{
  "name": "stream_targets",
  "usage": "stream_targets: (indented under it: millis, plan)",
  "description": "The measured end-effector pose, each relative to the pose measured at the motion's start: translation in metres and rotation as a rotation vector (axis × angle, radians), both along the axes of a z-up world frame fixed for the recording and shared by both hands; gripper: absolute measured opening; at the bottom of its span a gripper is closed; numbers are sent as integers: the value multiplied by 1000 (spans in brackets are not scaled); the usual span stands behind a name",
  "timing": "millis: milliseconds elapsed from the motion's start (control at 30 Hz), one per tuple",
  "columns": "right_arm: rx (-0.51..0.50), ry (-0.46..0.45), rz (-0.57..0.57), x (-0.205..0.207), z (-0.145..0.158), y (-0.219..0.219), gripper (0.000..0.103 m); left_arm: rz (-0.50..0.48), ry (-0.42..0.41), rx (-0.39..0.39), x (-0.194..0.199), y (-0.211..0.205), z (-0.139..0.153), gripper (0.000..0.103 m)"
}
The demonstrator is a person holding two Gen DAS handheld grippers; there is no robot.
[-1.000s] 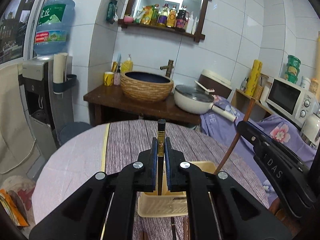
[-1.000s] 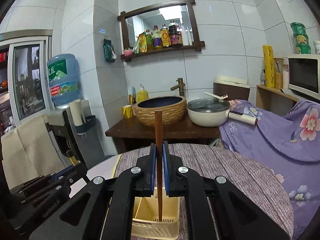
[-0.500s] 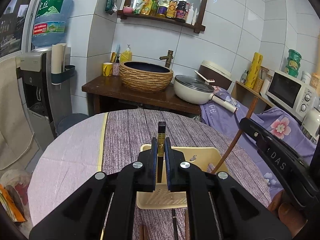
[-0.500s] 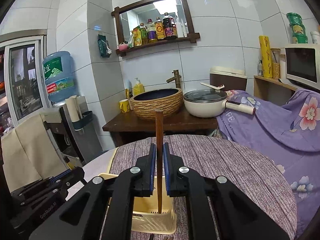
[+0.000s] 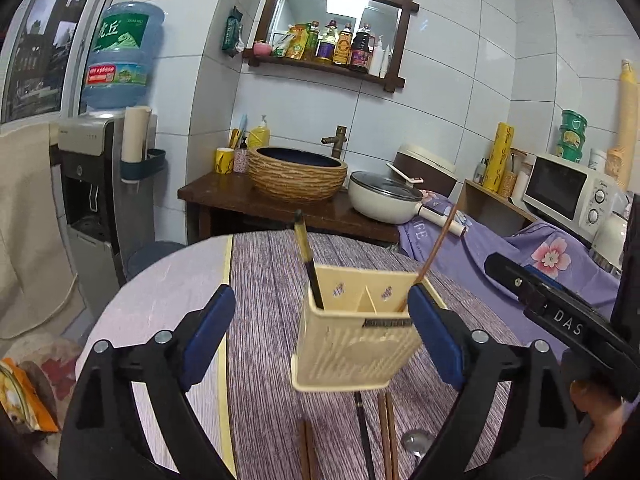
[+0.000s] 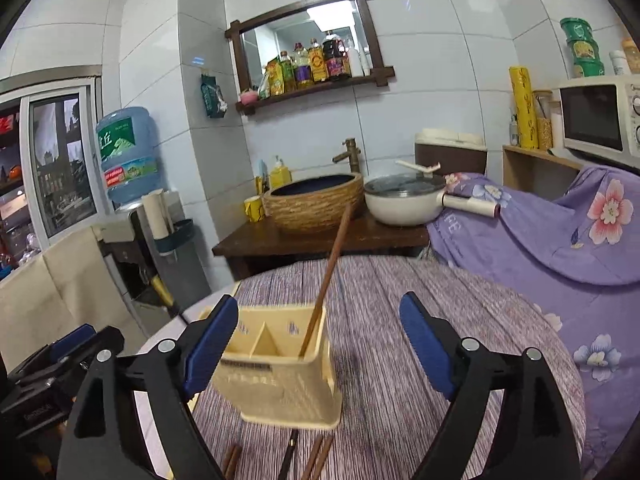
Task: Organize utensils
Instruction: 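Open both tools to drop the chopsticks into the basket, then withdraw both tools back down toward the remaining utensils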
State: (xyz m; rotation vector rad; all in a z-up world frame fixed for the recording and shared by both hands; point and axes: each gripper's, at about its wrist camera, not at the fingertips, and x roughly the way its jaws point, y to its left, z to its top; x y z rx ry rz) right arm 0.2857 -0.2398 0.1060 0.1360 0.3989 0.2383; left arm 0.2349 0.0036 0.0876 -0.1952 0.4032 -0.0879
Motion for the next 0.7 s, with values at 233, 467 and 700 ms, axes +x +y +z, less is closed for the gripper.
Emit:
stream_targets:
  millis: [233,467,700]
  plan:
    - [-54,117,49,-34,-45,-4,85,-72,36,71,-41,-11,-35,97]
    - [-123,172,39,-65,-76,-7,85,-103,102,136,-69,-13,-73,97]
    - [-162,271,19,-78,-111,-14,85,-134,166,122,-88,-4,-107,96]
